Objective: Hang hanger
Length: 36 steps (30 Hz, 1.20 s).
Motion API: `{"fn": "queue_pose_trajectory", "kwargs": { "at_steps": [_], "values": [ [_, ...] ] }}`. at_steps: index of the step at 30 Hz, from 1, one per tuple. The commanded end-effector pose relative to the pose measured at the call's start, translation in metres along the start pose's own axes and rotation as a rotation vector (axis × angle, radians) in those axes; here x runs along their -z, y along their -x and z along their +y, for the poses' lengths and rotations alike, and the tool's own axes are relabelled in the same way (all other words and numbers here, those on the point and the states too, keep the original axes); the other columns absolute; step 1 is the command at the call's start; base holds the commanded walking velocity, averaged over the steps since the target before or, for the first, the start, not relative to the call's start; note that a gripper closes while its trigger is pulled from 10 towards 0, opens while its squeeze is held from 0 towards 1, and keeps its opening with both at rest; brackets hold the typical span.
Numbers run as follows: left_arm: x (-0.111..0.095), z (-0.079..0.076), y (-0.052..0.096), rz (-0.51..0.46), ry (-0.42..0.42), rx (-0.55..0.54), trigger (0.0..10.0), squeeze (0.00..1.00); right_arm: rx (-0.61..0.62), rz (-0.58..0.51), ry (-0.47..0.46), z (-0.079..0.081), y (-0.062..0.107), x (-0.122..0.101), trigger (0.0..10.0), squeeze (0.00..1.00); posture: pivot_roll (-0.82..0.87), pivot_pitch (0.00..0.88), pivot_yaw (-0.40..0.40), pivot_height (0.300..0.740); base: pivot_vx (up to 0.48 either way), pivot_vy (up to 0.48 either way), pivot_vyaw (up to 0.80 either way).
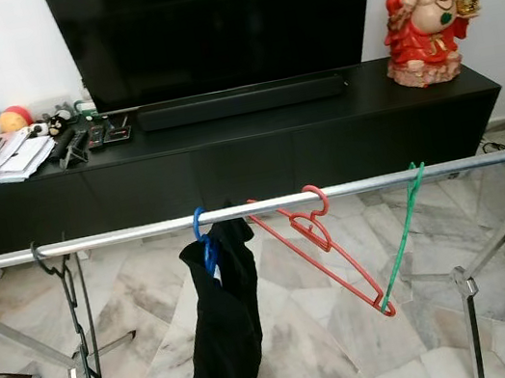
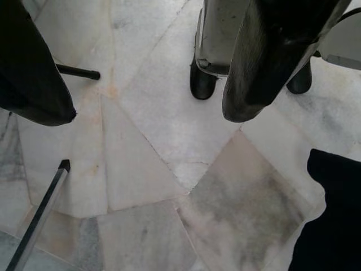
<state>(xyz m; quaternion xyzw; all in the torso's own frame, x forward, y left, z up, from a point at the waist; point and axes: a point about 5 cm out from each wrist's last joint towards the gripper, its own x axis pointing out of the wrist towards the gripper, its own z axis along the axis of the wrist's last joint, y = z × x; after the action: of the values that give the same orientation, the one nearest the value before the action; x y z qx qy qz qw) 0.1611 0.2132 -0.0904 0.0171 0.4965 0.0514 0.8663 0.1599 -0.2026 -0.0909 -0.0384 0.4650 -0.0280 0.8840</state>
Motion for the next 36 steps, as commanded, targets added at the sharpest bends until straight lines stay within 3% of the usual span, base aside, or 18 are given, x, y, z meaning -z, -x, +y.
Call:
{"fn": "queue_pose_trajectory", "kwargs": {
  "at_steps": [1, 14, 28, 36],
  "values": [
    [0.006, 0.002, 0.001, 0.024, 0.012, 0.003, 10.0, 0.0, -0.004, 0.019, 0.005, 0.0, 0.001, 0.006, 10.0, 0.0, 0.0, 0.0, -0.002, 0.74, 0.0, 0.0, 0.0],
    [0.012, 0.006, 0.002, 0.025, -0.013, 0.014, 10.0, 0.0, -0.012, 0.023, -0.009, 0.006, 0.001, 0.007, 10.0, 0.0, 0.0, 0.005, 0.025, 0.74, 0.0, 0.0, 0.0],
    [0.008, -0.027, 0.0, 0.021, -0.028, 0.052, 10.0, 0.0, -0.017, 0.023, -0.012, 0.008, 0.001, 0.008, 10.0, 0.0, 0.0, 0.009, 0.028, 0.74, -0.267, 0.0, 0.0],
    [-0.002, -0.025, -0.002, 0.01, -0.028, 0.049, 10.0, 0.0, -0.017, 0.023, -0.008, 0.007, 0.001, 0.008, 10.0, 0.0, 0.0, 0.008, 0.026, 0.74, -0.293, 0.0, 0.0]
  ]
}}
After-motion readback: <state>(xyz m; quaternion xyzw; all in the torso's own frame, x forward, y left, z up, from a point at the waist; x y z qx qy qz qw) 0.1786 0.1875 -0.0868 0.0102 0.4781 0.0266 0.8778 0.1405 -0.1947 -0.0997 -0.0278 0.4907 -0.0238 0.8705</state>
